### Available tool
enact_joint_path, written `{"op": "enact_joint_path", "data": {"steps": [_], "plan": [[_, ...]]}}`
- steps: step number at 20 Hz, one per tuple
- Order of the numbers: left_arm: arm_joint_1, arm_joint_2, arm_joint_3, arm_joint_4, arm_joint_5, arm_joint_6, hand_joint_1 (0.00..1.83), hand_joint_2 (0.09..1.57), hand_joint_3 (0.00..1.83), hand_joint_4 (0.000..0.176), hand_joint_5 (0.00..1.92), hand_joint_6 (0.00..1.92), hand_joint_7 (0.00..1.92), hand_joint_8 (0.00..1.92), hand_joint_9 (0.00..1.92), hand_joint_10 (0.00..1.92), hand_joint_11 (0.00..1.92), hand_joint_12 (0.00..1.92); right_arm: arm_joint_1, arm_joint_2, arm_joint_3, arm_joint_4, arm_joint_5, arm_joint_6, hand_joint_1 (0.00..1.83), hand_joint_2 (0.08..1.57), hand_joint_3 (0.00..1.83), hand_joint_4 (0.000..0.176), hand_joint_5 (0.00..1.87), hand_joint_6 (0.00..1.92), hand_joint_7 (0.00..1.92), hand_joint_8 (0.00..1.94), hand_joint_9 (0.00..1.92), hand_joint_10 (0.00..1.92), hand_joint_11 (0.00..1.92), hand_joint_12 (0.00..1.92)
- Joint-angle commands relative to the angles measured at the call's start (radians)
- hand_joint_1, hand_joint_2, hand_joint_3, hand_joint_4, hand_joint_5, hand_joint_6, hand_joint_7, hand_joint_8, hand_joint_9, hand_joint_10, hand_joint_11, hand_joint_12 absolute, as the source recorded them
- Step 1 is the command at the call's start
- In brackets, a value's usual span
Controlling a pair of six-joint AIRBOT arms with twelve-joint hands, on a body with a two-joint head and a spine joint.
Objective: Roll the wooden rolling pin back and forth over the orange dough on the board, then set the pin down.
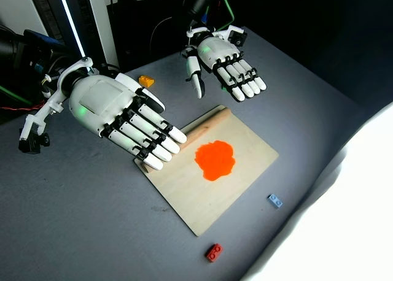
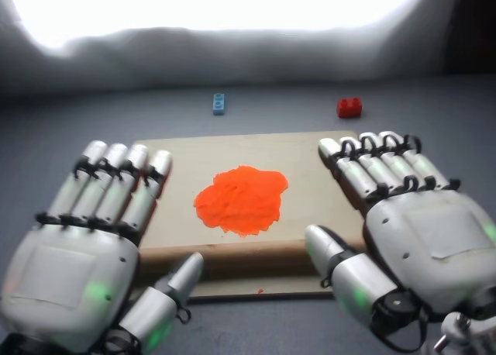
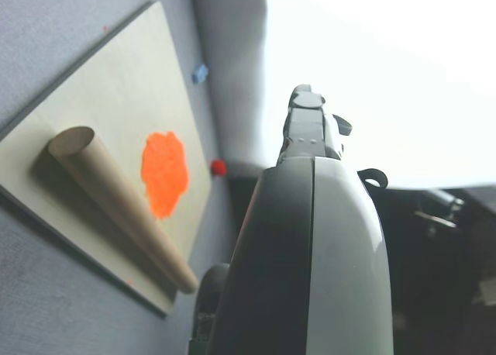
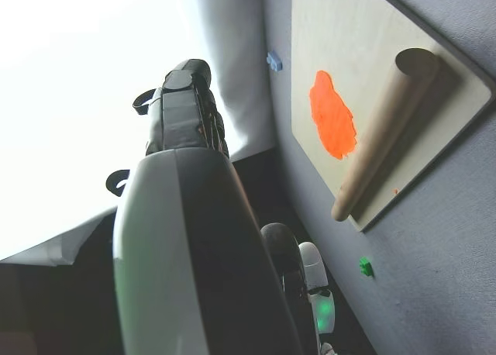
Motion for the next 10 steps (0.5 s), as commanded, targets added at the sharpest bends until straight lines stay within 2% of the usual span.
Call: {"op": "enact_joint_path", "data": {"steps": [1, 4, 6, 10], "plan": [[-0.002, 0.0, 0.008, 0.061, -0.07, -0.007, 0.0, 1.37, 0.0, 0.0, 0.0, 0.0, 0.0, 0.0, 0.0, 0.0, 0.0, 0.0, 0.013, -0.002, -0.002, -0.097, 0.088, 0.004, 0.0, 1.49, 0.0, 0.0, 0.11, 0.01, 0.11, 0.01, 0.08, 0.01, 0.0, 0.19], [0.01, -0.006, 0.024, 0.049, -0.021, -0.037, 0.0, 1.37, 0.0, 0.0, 0.0, 0.0, 0.0, 0.0, 0.0, 0.0, 0.0, 0.0, 0.014, -0.033, 0.022, -0.096, 0.091, -0.002, 0.0, 1.47, 0.0, 0.0, 0.12, 0.01, 0.1, 0.0, 0.08, 0.0, 0.0, 0.25], [0.021, -0.023, 0.042, 0.034, -0.021, -0.077, 0.0, 1.36, 0.0, 0.0, 0.0, 0.0, 0.0, 0.0, 0.0, 0.0, 0.0, 0.0, 0.013, -0.069, 0.052, -0.096, 0.102, -0.006, 0.0, 1.42, 0.0, 0.0, 0.1, 0.0, 0.08, 0.0, 0.06, 0.0, 0.0, 0.12], [0.022, -0.06, 0.089, 0.034, -0.027, -0.12, 0.0, 1.36, 0.0, 0.0, 0.0, 0.0, 0.0, 0.0, 0.0, 0.0, 0.0, 0.0, 0.006, -0.171, 0.136, -0.096, 0.131, -0.023, 0.0, 1.41, 0.0, 0.0, 0.13, 0.01, 0.11, 0.01, 0.07, 0.0, 0.0, 0.08]]}}
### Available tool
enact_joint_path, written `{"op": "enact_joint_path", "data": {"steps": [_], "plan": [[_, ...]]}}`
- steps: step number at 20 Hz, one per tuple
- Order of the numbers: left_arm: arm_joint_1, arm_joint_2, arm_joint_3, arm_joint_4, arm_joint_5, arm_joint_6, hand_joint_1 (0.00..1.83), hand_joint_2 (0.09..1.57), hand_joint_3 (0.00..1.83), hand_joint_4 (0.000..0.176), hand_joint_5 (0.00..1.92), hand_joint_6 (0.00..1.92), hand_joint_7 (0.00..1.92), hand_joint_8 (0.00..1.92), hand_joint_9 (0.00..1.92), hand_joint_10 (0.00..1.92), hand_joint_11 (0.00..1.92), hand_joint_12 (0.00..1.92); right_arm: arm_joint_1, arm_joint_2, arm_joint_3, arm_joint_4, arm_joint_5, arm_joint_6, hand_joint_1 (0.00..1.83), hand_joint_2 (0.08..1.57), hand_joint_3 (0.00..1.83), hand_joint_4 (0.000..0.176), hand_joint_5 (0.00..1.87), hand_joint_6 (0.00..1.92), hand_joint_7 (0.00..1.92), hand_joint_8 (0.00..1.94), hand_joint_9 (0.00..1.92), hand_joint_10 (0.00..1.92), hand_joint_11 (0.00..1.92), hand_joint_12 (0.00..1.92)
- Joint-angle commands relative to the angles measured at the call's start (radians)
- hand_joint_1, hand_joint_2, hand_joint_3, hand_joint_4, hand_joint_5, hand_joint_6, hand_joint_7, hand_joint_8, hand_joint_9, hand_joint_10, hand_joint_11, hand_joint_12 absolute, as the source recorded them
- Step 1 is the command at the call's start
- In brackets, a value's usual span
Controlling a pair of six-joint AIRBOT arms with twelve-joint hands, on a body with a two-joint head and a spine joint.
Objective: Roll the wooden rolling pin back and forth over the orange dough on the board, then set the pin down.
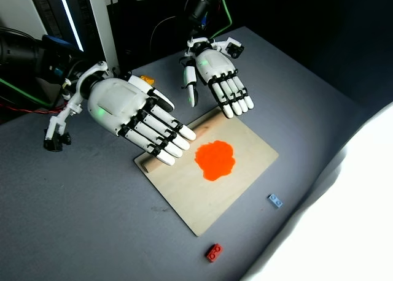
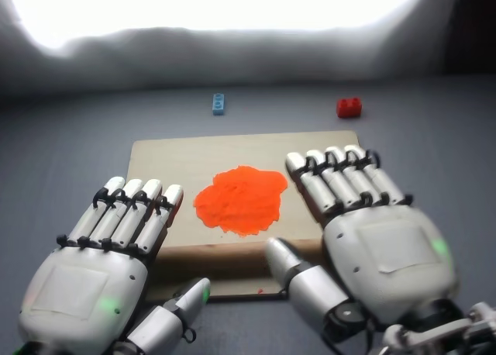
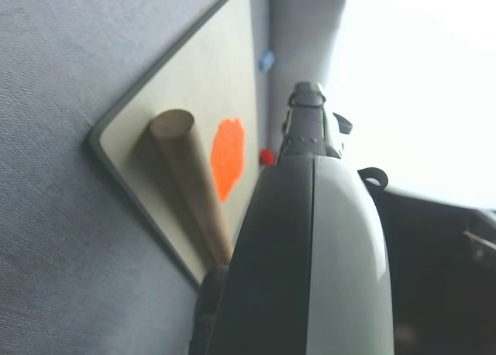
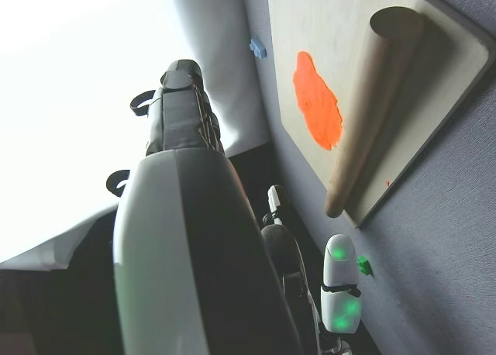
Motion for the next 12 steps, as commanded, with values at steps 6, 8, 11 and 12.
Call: {"op": "enact_joint_path", "data": {"steps": [6, 8, 11, 12], "plan": [[-0.007, -0.014, 0.027, 0.045, -0.099, -0.021, 0.0, 1.37, 0.0, 0.0, 0.0, 0.0, 0.0, 0.0, 0.0, 0.0, 0.0, 0.0, -0.028, -0.082, 0.104, -0.095, 0.073, 0.001, 0.0, 1.48, 0.01, 0.0, 0.13, 0.01, 0.11, 0.01, 0.08, 0.01, 0.0, 0.17], [-0.009, -0.016, 0.033, 0.04, -0.088, -0.026, 0.0, 1.38, 0.0, 0.0, 0.0, 0.0, 0.0, 0.0, 0.0, 0.0, 0.0, 0.0, -0.039, -0.097, 0.129, -0.097, 0.07, 0.002, 0.0, 1.5, 0.01, 0.0, 0.12, 0.0, 0.12, 0.0, 0.06, 0.01, 0.0, 0.06], [-0.014, -0.021, 0.036, 0.026, -0.064, -0.026, 0.0, 1.38, 0.0, 0.0, 0.0, 0.0, 0.0, 0.0, 0.0, 0.0, 0.0, 0.0, -0.054, -0.116, 0.157, -0.125, 0.07, 0.003, 0.0, 1.5, 0.01, 0.0, 0.13, 0.0, 0.12, 0.0, 0.08, 0.0, 0.0, 0.08], [-0.016, -0.025, 0.039, 0.023, -0.063, -0.026, 0.0, 1.38, 0.0, 0.0, 0.0, 0.0, 0.0, 0.0, 0.0, 0.0, 0.0, 0.0, -0.058, -0.122, 0.167, -0.125, 0.07, 0.002, 0.0, 1.5, 0.01, 0.0, 0.12, 0.0, 0.12, 0.0, 0.07, 0.0, 0.0, 0.03]]}}
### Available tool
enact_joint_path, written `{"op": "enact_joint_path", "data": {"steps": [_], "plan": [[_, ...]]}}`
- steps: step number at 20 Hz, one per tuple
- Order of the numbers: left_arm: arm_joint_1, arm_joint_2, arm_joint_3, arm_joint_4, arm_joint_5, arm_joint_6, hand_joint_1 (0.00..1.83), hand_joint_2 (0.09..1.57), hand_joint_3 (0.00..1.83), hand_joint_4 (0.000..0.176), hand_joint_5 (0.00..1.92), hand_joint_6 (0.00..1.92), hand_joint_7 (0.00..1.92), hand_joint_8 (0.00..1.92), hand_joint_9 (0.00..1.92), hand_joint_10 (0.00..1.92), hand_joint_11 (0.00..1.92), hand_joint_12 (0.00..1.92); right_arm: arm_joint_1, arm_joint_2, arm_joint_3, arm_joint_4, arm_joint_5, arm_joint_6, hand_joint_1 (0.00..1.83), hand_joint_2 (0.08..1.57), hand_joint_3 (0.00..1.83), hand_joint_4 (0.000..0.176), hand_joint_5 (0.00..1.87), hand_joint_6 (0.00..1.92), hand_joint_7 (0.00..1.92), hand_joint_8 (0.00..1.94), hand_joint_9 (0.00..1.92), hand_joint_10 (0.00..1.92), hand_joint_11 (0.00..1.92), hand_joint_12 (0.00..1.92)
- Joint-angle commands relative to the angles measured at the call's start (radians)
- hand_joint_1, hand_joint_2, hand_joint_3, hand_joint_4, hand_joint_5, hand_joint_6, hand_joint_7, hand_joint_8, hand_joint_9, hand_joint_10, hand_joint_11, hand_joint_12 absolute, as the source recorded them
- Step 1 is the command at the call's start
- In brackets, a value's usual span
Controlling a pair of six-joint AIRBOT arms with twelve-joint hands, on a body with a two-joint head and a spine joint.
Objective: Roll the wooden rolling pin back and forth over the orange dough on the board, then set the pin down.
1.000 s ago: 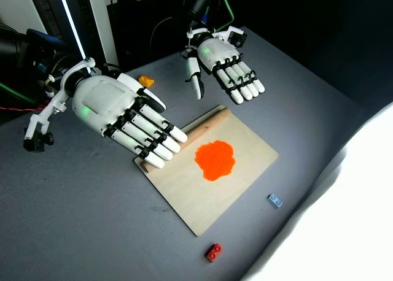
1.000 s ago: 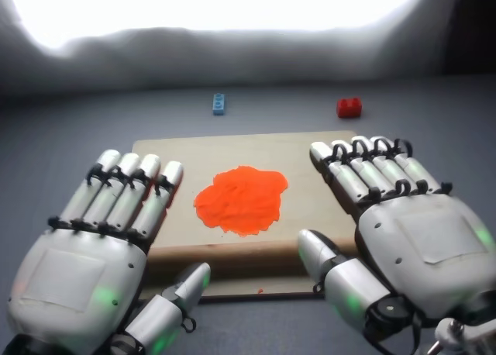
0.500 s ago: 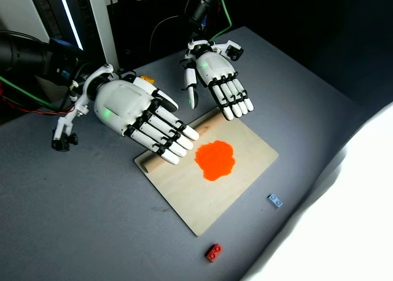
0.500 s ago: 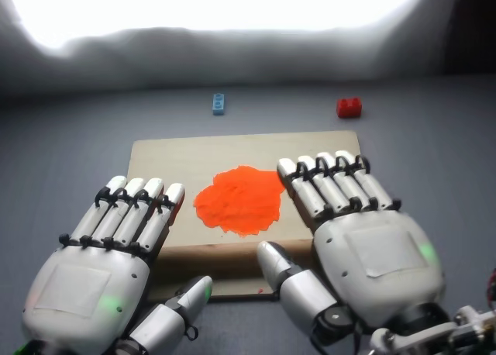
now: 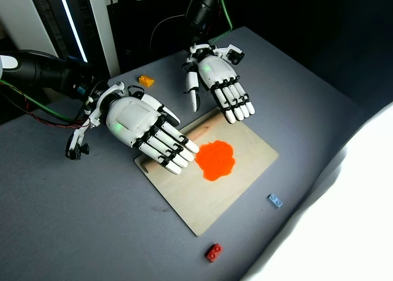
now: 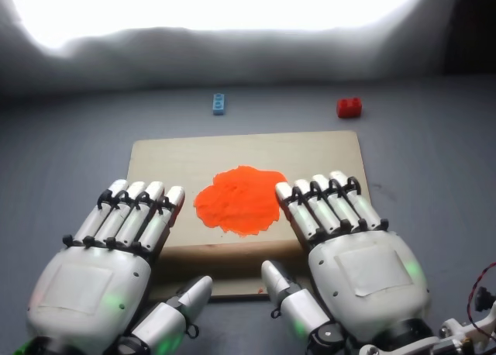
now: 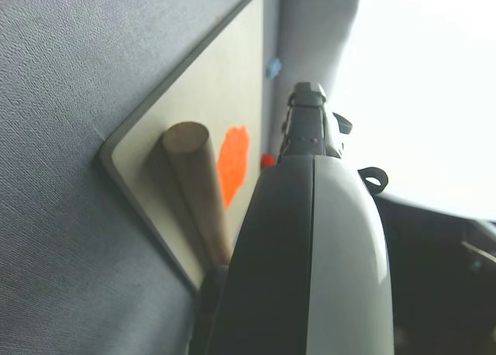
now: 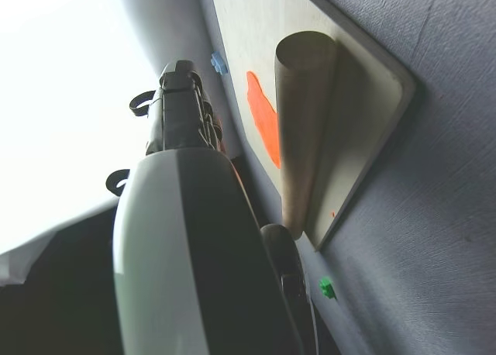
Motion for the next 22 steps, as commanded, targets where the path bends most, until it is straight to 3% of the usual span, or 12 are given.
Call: {"op": "enact_joint_path", "data": {"steps": [1, 22], "plan": [[-0.005, -0.004, 0.004, 0.047, -0.098, -0.001, 0.0, 1.38, 0.0, 0.0, 0.0, 0.0, 0.0, 0.0, 0.0, 0.0, 0.0, 0.0, -0.001, -0.001, 0.007, -0.086, 0.082, 0.003, 0.0, 1.5, 0.0, 0.0, 0.13, 0.01, 0.13, 0.0, 0.08, 0.0, 0.0, 0.01], [-0.035, -0.025, 0.036, 0.035, -0.03, -0.018, 0.0, 1.39, 0.0, 0.0, 0.0, 0.0, 0.0, 0.0, 0.0, 0.0, 0.0, 0.0, -0.032, -0.03, 0.096, -0.093, 0.056, 0.038, 0.0, 1.51, 0.01, 0.0, 0.12, 0.01, 0.11, 0.01, 0.08, 0.01, 0.0, 0.0]]}}
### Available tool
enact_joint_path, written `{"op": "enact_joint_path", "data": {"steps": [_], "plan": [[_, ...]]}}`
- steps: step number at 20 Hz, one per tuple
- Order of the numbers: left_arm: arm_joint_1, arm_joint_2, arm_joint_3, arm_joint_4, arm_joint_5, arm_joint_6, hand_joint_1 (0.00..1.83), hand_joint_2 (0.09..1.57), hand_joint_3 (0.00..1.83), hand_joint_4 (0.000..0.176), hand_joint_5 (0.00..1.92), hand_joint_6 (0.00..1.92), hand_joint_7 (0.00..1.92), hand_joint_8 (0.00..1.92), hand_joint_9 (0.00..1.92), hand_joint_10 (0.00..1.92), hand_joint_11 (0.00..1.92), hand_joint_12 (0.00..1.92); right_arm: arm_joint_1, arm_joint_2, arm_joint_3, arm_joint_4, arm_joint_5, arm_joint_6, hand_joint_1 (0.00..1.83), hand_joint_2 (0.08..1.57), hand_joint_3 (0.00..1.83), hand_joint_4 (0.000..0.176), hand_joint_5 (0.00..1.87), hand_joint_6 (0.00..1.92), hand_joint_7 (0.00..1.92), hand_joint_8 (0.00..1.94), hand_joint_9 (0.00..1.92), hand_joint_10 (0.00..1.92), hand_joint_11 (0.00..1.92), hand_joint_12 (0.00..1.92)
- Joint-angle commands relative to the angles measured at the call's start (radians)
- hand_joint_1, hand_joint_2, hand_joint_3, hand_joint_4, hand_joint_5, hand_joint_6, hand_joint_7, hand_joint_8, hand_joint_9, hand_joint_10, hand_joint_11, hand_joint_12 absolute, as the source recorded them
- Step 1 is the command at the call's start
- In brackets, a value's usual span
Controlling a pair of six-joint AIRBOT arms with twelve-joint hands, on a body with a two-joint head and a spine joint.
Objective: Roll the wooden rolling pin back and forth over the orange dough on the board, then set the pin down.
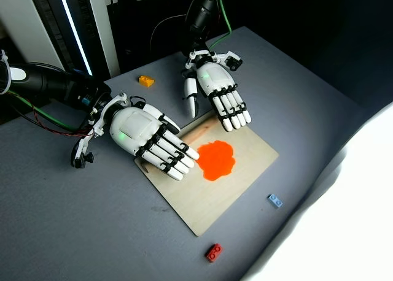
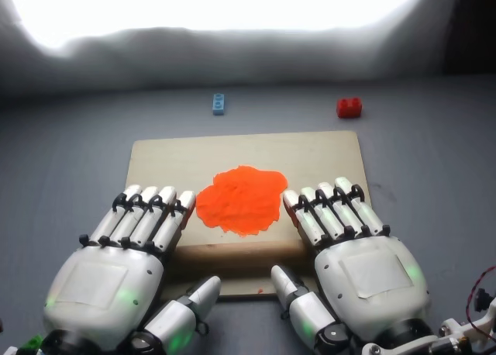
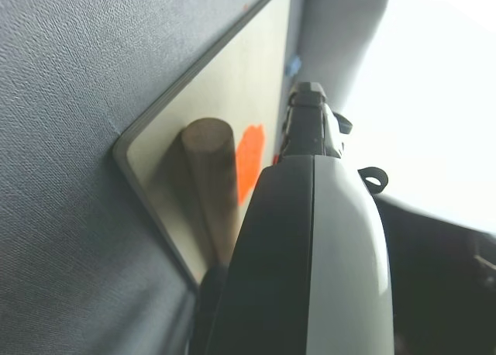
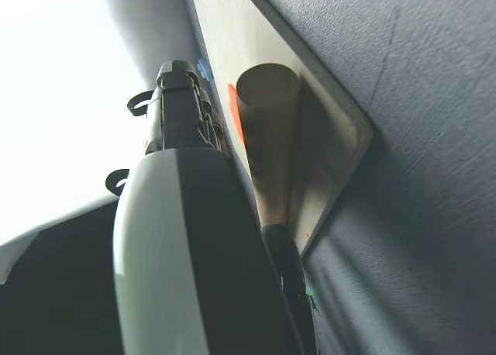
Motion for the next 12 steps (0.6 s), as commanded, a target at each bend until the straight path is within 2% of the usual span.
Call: {"op": "enact_joint_path", "data": {"steps": [1, 12], "plan": [[-0.007, -0.004, 0.007, 0.052, -0.098, -0.005, 0.0, 1.4, 0.01, 0.0, 0.0, 0.0, 0.0, 0.0, 0.0, 0.0, 0.0, 0.0, -0.001, 0.0, 0.005, -0.085, 0.088, 0.004, 0.0, 1.51, 0.01, 0.0, 0.13, 0.01, 0.12, 0.01, 0.08, 0.01, 0.01, 0.0], [-0.035, -0.012, 0.047, -0.01, -0.078, -0.007, 0.0, 1.41, 0.01, 0.0, 0.0, 0.0, 0.0, 0.0, 0.0, 0.0, 0.0, 0.0, -0.005, -0.008, 0.023, -0.085, 0.077, 0.006, 0.0, 1.5, 0.0, 0.0, 0.13, 0.01, 0.1, 0.0, 0.05, 0.01, 0.0, 0.0]]}}
